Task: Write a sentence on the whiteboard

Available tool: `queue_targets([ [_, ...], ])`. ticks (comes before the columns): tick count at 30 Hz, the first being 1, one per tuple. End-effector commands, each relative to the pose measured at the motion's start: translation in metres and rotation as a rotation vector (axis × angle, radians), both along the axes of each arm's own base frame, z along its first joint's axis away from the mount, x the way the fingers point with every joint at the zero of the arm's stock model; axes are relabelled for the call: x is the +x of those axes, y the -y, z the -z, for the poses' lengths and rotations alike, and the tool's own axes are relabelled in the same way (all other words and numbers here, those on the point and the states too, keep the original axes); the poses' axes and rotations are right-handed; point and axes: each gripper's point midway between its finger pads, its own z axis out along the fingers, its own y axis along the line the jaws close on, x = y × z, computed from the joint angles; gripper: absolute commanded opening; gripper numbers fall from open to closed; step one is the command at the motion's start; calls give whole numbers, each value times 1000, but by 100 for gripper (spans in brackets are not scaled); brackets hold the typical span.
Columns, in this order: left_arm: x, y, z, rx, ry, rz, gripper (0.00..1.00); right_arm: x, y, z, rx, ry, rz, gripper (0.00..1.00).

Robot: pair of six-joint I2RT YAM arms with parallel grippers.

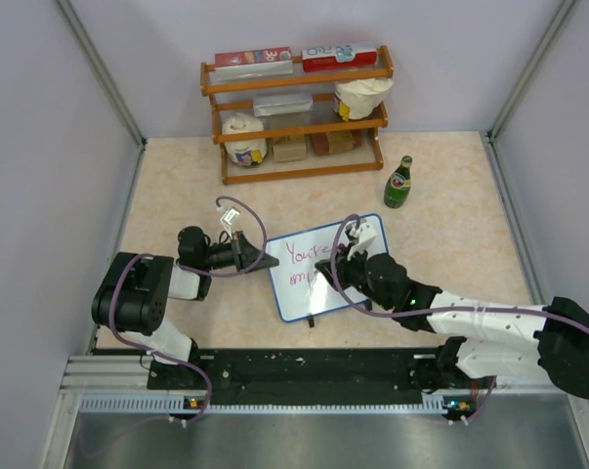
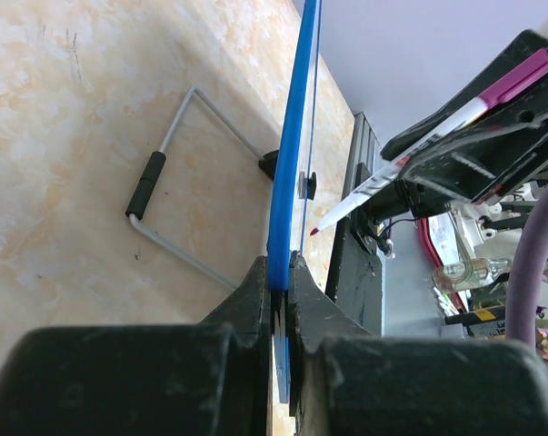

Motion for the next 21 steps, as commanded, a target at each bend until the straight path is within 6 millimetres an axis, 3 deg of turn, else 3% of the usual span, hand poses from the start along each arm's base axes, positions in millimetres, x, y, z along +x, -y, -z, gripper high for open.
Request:
queue_targets([
  [1, 16, -6, 3, 24, 79, -71, 0, 21, -1, -48, 105, 76, 66, 0],
  [15, 16, -6, 3, 24, 79, -71, 0, 31, 1, -36, 89, 57, 113, 0],
  [21, 16, -6, 3, 24, 82, -70, 0, 32, -1, -40, 105, 64, 108, 0],
])
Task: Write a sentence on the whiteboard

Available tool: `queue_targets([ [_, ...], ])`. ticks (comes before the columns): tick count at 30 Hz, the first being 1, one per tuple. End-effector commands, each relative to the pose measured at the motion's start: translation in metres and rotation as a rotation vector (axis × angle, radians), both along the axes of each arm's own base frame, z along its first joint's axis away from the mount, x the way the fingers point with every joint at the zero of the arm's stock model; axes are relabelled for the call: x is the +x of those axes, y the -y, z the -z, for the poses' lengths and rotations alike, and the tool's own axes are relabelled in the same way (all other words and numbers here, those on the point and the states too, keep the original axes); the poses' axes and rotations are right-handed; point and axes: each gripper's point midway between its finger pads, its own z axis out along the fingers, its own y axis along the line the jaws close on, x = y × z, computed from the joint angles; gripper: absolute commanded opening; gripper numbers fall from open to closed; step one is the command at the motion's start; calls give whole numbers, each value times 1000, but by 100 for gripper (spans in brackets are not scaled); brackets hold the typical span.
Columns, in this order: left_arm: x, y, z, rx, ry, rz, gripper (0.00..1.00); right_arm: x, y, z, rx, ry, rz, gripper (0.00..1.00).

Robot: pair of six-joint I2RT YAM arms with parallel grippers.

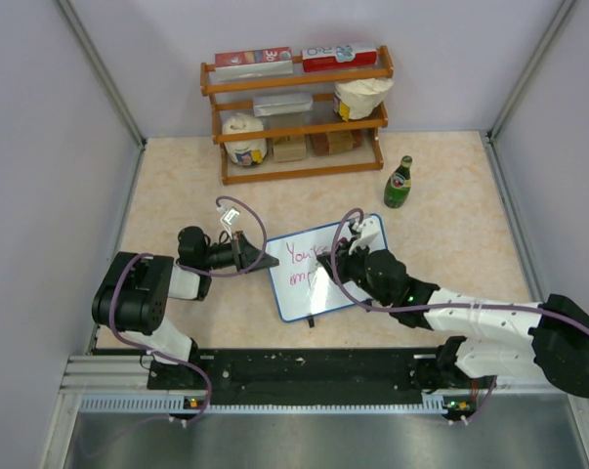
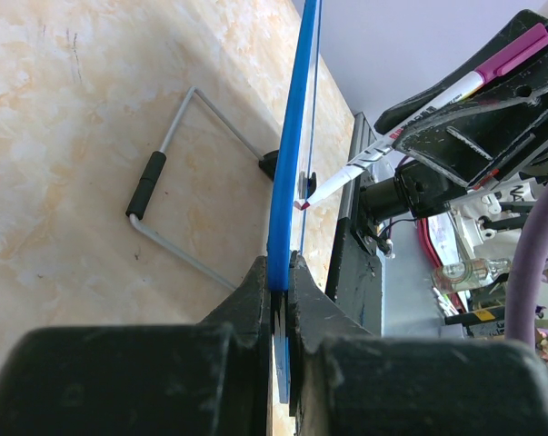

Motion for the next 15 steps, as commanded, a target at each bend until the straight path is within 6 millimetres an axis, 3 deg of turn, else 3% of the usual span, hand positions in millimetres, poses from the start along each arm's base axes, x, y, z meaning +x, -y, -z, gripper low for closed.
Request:
queue_targets([
  [1, 16, -6, 2, 24, 83, -70, 0, 13, -6, -29, 70, 44, 28, 0],
  [15, 16, -6, 2, 23, 83, -70, 0, 15, 13, -14, 13, 21, 100, 0],
])
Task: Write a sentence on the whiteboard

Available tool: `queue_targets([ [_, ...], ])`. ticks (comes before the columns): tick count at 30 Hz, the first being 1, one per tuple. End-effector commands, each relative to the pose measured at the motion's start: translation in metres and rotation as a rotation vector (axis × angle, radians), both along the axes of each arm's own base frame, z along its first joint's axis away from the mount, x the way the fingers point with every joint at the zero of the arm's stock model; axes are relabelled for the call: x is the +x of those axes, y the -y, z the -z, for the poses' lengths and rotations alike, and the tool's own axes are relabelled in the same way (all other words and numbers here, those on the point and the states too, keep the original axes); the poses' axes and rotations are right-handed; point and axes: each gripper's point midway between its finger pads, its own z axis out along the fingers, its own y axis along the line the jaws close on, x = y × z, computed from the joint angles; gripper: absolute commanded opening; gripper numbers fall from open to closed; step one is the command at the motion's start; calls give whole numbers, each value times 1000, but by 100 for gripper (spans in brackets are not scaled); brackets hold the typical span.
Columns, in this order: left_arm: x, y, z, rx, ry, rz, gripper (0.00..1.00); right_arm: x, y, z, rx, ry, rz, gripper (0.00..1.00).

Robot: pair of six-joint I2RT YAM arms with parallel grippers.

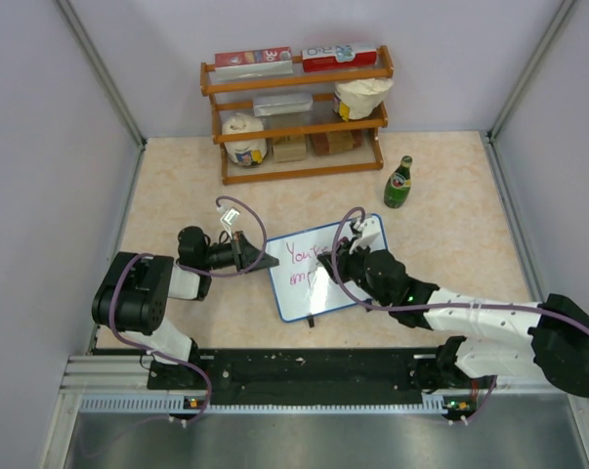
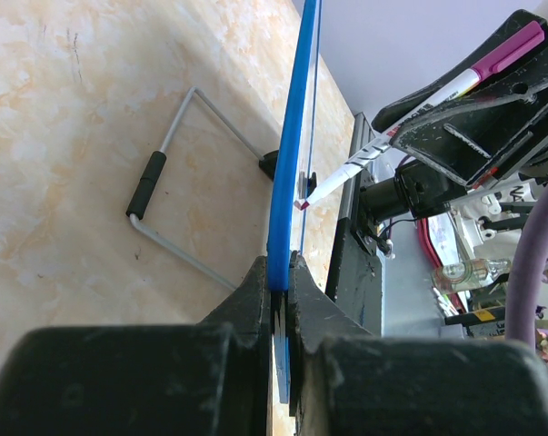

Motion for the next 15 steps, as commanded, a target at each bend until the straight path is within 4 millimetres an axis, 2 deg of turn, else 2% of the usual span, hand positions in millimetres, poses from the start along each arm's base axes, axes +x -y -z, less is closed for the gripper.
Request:
queue_targets([
  [1, 16, -6, 3, 24, 84, -71, 0, 13, 12, -15, 3, 31, 80, 0],
  [15, 16, -6, 3, 24, 84, -69, 0, 2, 9, -4, -13, 13, 17, 0],
])
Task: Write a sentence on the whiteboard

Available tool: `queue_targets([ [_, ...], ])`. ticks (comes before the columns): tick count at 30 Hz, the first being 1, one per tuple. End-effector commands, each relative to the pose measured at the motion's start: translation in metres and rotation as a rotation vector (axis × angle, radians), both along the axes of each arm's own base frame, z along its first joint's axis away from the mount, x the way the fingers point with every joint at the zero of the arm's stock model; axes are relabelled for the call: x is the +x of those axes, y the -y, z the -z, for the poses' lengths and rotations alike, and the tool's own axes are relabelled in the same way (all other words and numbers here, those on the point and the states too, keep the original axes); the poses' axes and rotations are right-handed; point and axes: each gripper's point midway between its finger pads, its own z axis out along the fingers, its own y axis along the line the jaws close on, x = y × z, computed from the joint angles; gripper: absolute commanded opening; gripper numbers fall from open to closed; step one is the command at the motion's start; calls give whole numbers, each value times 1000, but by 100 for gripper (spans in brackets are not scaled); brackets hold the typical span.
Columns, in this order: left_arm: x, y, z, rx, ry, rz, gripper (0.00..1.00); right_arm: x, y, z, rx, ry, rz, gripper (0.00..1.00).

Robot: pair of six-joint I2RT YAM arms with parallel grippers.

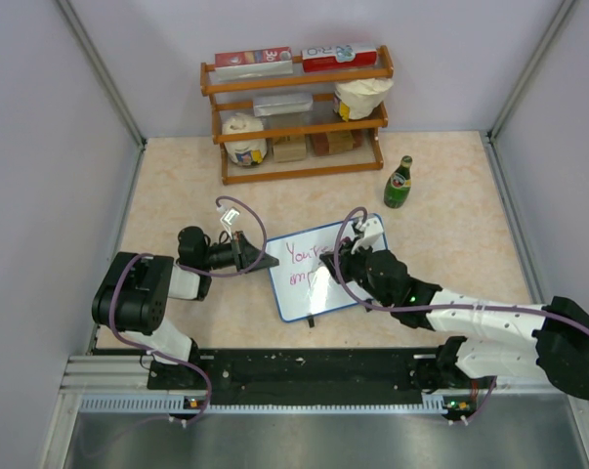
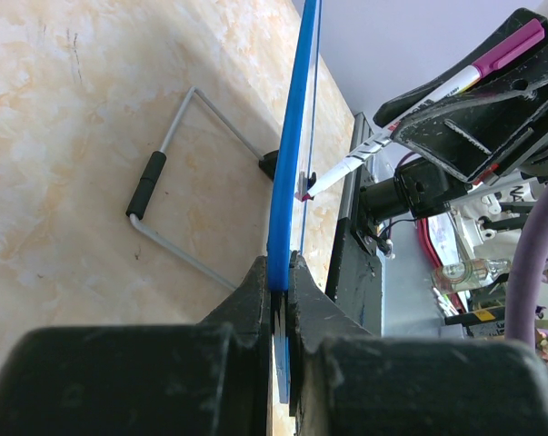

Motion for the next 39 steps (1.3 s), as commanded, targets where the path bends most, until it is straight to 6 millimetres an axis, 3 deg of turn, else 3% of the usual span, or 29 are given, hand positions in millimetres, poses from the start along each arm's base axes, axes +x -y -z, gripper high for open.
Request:
queue_targets([
  [1, 16, -6, 3, 24, 84, -69, 0, 1, 3, -3, -4, 14, -10, 0],
  [18, 16, -6, 2, 23, 85, -68, 0, -1, -16, -6, 25, 7, -76, 0],
  [29, 16, -6, 2, 23, 85, -68, 0, -4, 2, -44, 102, 74, -35, 0],
  [39, 16, -6, 2, 22, 88, -68, 0, 7, 10, -24, 61, 33, -3, 0],
])
